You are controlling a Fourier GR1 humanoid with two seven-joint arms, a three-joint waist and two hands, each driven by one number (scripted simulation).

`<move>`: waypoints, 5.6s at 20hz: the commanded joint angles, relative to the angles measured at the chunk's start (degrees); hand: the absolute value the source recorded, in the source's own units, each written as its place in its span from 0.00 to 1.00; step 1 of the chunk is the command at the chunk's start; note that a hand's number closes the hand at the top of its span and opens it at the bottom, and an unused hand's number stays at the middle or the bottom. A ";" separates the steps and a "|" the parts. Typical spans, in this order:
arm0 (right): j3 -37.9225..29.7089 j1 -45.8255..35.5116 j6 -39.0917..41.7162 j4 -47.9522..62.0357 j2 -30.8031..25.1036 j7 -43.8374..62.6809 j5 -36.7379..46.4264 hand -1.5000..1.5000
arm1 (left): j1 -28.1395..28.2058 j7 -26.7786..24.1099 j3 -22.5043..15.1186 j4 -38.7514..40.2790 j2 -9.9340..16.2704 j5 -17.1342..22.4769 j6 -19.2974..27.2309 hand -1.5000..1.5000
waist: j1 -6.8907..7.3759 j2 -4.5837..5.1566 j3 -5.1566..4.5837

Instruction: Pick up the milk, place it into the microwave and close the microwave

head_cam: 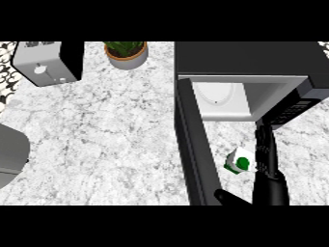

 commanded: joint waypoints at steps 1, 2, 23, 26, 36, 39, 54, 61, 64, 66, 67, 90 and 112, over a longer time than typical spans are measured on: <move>-3.25 3.51 -1.11 7.45 -0.37 -8.62 -3.38 0.00 | 2.86 0.41 -2.58 -4.58 -1.71 -0.36 -0.33 0.00 | -0.03 0.23 0.16; -4.09 2.52 0.32 5.48 -0.98 -7.00 -4.49 0.00 | 2.14 -1.69 0.87 -1.83 -0.88 2.11 -3.23 0.00 | -0.07 0.22 0.11; -19.73 -5.02 12.02 39.83 -0.21 -35.56 -18.58 0.00 | 2.91 0.31 9.68 -2.74 -1.63 9.60 -8.42 0.00 | 0.15 0.25 0.12; -20.56 -6.06 11.95 41.07 -0.16 -35.74 -18.57 0.00 | 7.76 -5.57 3.76 -1.63 -1.77 5.54 -7.12 0.00 | 0.29 0.19 0.10; -27.25 -17.03 16.43 62.57 -2.20 -47.22 -19.50 0.00 | 0.94 1.46 10.39 -0.49 0.47 11.64 -7.55 0.00 | 0.13 0.35 0.14; -27.01 -20.40 15.40 67.82 1.32 -50.83 -18.82 1.00 | 1.98 -0.62 8.83 -0.62 -1.64 8.95 -8.36 0.00 | 0.36 0.36 0.15; -26.09 -32.98 36.94 75.04 -13.81 -55.51 -16.24 1.00 | 4.51 -3.38 7.66 -0.24 -1.48 8.64 -10.54 0.00 | 2.55 0.64 0.29; -22.89 -36.63 54.30 77.94 -16.85 -58.60 -16.08 1.00 | 1.51 0.21 7.63 0.06 -0.56 9.70 -7.74 0.00 | 0.87 0.66 0.24; -21.77 -35.38 58.23 73.72 -17.47 -57.42 -17.33 1.00 | 1.74 -1.22 9.63 1.04 -0.21 9.37 -8.55 0.00 | 0.10 0.22 0.12; -22.42 -35.60 56.00 72.93 -17.19 -56.74 -17.94 1.00 | 4.72 -3.10 8.33 0.45 -1.75 8.21 -9.76 0.00 | 0.42 0.20 0.11; -21.94 -36.33 52.63 72.27 -15.43 -56.45 -17.23 1.00 | 4.64 0.13 10.21 -1.65 -1.16 13.00 -9.12 0.00 | 0.47 0.23 0.13; -18.88 -52.95 29.98 69.12 -10.62 -34.88 -8.21 1.00 | 2.92 -0.35 14.44 2.78 0.16 13.40 -12.70 0.00 | 2.81 0.81 0.13; -17.99 -53.54 -0.90 70.75 -13.09 -32.86 -1.99 1.00 | -2.61 0.42 11.95 6.21 2.46 13.29 -14.38 0.00 | 8.76 2.80 0.17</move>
